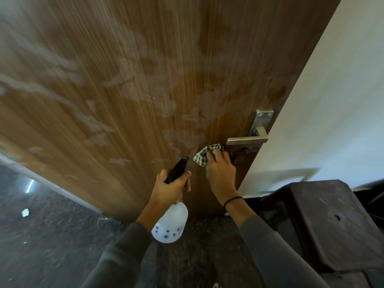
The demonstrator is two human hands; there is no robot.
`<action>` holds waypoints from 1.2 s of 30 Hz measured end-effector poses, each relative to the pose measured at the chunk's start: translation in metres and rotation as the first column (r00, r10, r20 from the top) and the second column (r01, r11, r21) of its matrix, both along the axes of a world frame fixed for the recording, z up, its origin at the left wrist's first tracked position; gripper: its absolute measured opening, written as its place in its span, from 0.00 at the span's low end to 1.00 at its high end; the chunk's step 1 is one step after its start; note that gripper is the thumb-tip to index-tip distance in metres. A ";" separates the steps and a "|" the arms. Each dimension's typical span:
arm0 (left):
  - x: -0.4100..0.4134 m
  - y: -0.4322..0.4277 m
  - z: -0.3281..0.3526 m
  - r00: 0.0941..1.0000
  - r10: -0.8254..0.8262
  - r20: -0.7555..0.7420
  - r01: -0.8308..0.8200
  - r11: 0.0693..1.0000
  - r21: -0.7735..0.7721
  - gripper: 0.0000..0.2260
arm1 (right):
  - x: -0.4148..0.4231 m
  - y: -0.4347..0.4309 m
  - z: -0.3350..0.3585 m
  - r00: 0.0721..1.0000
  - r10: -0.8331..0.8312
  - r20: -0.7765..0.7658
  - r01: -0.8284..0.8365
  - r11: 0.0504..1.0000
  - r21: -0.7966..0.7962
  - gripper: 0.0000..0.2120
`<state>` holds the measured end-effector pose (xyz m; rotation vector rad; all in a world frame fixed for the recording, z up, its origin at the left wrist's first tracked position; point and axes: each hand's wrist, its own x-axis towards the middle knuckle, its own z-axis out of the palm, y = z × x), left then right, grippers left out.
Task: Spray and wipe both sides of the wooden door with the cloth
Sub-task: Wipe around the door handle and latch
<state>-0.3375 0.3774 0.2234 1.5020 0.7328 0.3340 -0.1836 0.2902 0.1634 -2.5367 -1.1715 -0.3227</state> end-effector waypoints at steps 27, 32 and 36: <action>0.089 -0.015 -0.039 0.957 -0.060 -0.283 0.086 0.993 0.080 0.27 | 0.055 -0.102 -0.003 0.987 0.009 -0.162 0.056 0.918 0.393 0.22; 0.091 0.010 -0.064 0.968 0.003 -0.252 0.047 0.980 0.192 0.31 | 0.055 -0.055 -0.011 0.998 -0.006 -0.055 0.015 0.988 0.157 0.26; 0.086 0.010 -0.062 0.977 -0.096 -0.188 0.159 0.919 0.361 0.25 | 0.072 -0.065 -0.012 0.982 0.135 0.135 -0.132 0.991 -0.027 0.30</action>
